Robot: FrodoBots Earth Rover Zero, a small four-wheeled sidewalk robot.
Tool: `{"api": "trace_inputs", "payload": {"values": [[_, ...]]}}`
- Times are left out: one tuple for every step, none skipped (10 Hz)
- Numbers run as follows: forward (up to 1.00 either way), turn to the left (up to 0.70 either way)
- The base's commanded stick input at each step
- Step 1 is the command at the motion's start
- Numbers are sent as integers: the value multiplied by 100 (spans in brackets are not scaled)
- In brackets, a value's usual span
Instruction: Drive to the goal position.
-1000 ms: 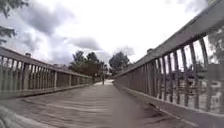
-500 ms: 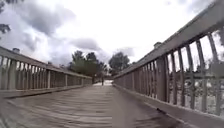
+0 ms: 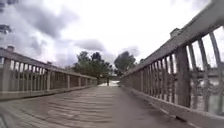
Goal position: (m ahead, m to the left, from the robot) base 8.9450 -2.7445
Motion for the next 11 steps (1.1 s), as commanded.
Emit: {"api": "trace_inputs", "payload": {"values": [[85, 0], [85, 0], [85, 0], [85, 0], [85, 0], [85, 0], [85, 0], [85, 0], [85, 0], [85, 0], [85, 0]]}}
